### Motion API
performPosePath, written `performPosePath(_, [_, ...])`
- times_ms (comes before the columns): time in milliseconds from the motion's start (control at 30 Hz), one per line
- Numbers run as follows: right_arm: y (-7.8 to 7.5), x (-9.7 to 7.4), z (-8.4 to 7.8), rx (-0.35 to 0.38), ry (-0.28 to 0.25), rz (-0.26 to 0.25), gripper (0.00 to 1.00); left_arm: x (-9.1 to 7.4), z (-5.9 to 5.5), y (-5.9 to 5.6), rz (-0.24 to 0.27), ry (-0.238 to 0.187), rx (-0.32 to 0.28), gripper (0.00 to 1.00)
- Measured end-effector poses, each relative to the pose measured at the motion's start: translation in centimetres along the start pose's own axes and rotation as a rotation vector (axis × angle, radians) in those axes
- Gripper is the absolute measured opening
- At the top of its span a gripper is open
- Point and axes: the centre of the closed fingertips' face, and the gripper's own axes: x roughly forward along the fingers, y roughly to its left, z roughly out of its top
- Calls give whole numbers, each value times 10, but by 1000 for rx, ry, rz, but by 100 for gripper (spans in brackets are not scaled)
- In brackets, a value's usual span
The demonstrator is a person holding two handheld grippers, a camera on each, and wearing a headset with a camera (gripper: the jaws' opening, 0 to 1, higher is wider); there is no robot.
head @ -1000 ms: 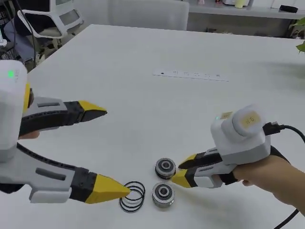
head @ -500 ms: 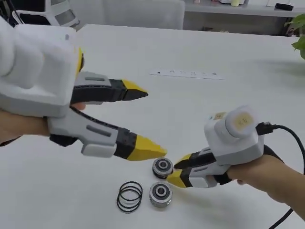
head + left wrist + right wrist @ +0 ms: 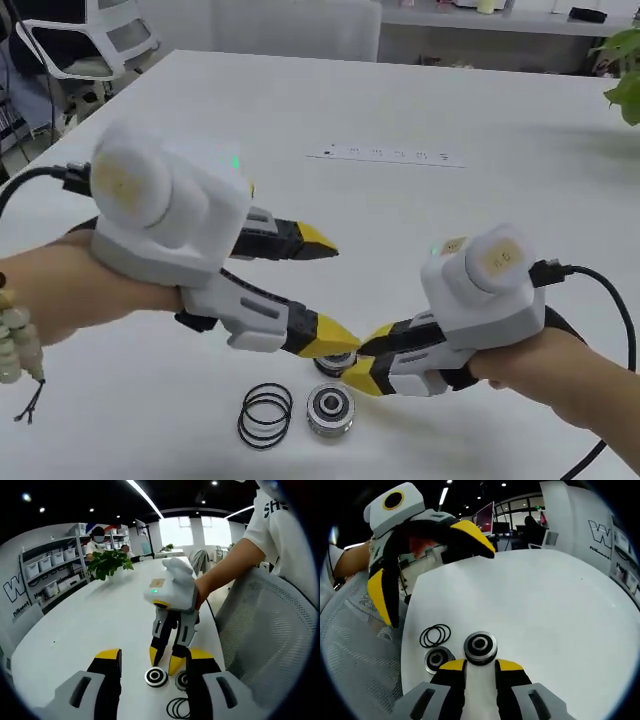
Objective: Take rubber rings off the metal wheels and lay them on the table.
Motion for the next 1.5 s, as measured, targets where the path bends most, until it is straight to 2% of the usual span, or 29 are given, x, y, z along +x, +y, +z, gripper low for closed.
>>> performPosePath(333, [0,-1,1,-6,-6,-5,19,25,-42,6,15,71,-48,31])
performPosePath(400, [0,0,1,-4,-7,-6,19,27,-47,5,17,67,-70,28])
performPosePath(533, [0,0,2,3,-14,-4,19,32,-57,4,38,85,-89,23])
performPosePath(633, [0,-1,2,1,-15,-6,19,36,-63,-2,33,91,-90,19])
performPosePath(667, [0,-1,2,0,-16,-6,19,37,-67,-5,19,109,-85,17])
performPosePath(700, [0,-1,2,1,-17,-5,19,38,-62,-4,19,78,-92,14])
performPosePath(833, [0,0,0,-4,-14,-1,19,36,-66,1,32,93,-114,8])
performPosePath(867, [0,0,0,-4,-13,-1,19,36,-66,0,29,87,-129,8])
performPosePath(1000, [-1,1,1,-10,-14,-5,18,35,-66,0,36,76,-125,8])
performPosePath(1067, [-1,1,2,-12,-21,-8,17,35,-66,1,37,71,-145,8])
performPosePath(1133, [-1,1,2,-7,-25,-3,16,34,-67,1,31,56,-190,8])
performPosePath(1200, [-1,1,2,-8,-27,-2,15,34,-68,0,32,45,-167,8])
performPosePath(1233, [-2,1,-1,-16,-11,-4,13,34,-68,0,32,40,-170,8])
performPosePath(1300, [-2,1,-1,-23,-17,2,9,34,-67,0,33,36,-173,8])
performPosePath(1367, [-5,-1,-1,-47,-17,-15,0,33,-67,0,31,33,-174,8])
performPosePath(1400, [-3,-1,2,-69,-30,-3,0,34,-67,-1,31,31,-174,8])
performPosePath(1433, [-4,-1,0,-54,-21,-13,0,33,-67,-1,32,29,-174,8])
performPosePath(1500, [-4,-1,1,-72,-17,-17,0,34,-66,-1,33,28,-172,8])
